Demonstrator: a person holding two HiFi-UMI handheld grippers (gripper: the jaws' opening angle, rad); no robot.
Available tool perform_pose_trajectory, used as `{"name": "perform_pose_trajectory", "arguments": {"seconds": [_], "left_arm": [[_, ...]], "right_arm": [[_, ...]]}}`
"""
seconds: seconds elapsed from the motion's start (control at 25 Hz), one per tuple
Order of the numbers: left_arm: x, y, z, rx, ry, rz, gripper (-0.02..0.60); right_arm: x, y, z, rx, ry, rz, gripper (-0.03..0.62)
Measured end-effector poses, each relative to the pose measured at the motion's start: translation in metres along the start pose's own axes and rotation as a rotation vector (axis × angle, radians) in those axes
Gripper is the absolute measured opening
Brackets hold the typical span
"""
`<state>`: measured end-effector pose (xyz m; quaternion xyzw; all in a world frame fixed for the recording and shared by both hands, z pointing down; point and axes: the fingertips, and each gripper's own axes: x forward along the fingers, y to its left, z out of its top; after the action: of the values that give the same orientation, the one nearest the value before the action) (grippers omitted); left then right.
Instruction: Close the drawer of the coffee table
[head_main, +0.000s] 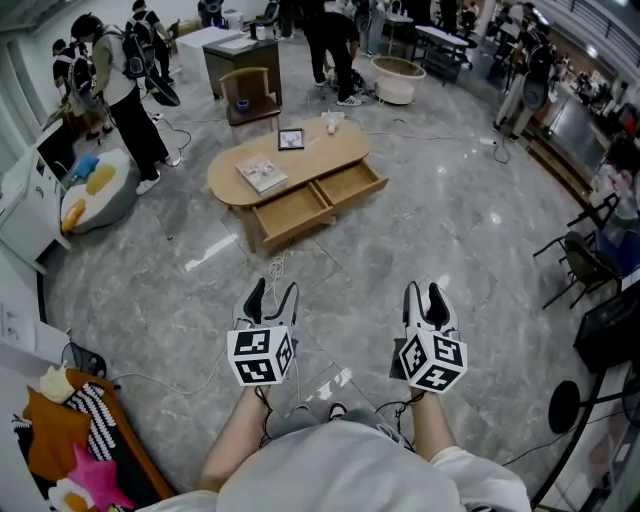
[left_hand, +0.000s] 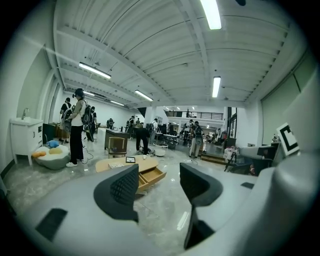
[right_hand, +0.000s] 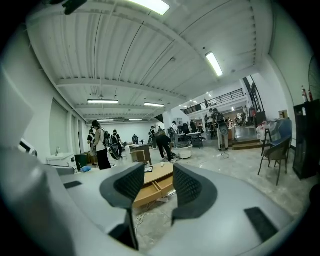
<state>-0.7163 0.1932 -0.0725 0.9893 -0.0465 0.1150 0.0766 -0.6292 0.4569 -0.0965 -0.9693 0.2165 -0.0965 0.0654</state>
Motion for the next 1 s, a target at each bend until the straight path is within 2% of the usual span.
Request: {"name": "perform_pose_trajectory", "arguments": {"seconds": [0.16, 0.28, 0.68, 0.84, 1.0], "left_arm": [[0.003, -0.003, -0.001, 0.003, 0.014, -0.007, 0.307], [0.005, -0.005, -0.001, 0.005, 0.02, -0.005, 0.33], [0.017, -0.008, 0.005, 0.003, -0.009, 0.042, 0.491], [0.025, -0.016, 0.008, 0.005, -0.019, 0.054, 0.526], [0.036, -0.02, 0.008, -0.011, -0.016, 0.064, 0.54]], "right_arm": [[0.002, -0.005, 0.001, -0.01, 0.0, -0.005, 0.216], [0.003, -0.008, 0.002, -0.02, 0.0, -0.005, 0.267], [0.012, -0.024, 0.007, -0.052, -0.016, -0.011, 0.437], [0.02, -0.034, 0.007, -0.058, -0.008, -0.012, 0.508], [0.028, -0.045, 0.009, -0.051, -0.014, -0.009, 0.541]]}}
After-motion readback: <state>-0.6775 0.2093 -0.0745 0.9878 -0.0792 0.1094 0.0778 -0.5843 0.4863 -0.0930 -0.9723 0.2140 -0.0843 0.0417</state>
